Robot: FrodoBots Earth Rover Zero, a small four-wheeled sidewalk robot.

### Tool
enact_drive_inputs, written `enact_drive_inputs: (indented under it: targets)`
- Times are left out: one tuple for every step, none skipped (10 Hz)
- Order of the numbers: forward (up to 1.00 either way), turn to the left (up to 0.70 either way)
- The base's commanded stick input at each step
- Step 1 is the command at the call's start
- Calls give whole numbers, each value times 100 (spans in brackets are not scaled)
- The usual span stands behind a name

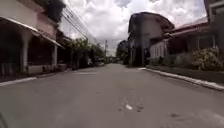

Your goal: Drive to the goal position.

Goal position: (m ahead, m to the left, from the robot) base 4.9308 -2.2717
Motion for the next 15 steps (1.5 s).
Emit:
enact_drive_inputs:
  targets:
    - [100,0]
    - [100,0]
    - [100,0]
    - [100,0]
    - [100,0]
    - [100,0]
    - [100,0]
    - [100,0]
    - [100,0]
    - [100,0]
    - [100,-6]
    - [100,-27]
    - [100,-27]
    - [100,-21]
    - [100,-11]
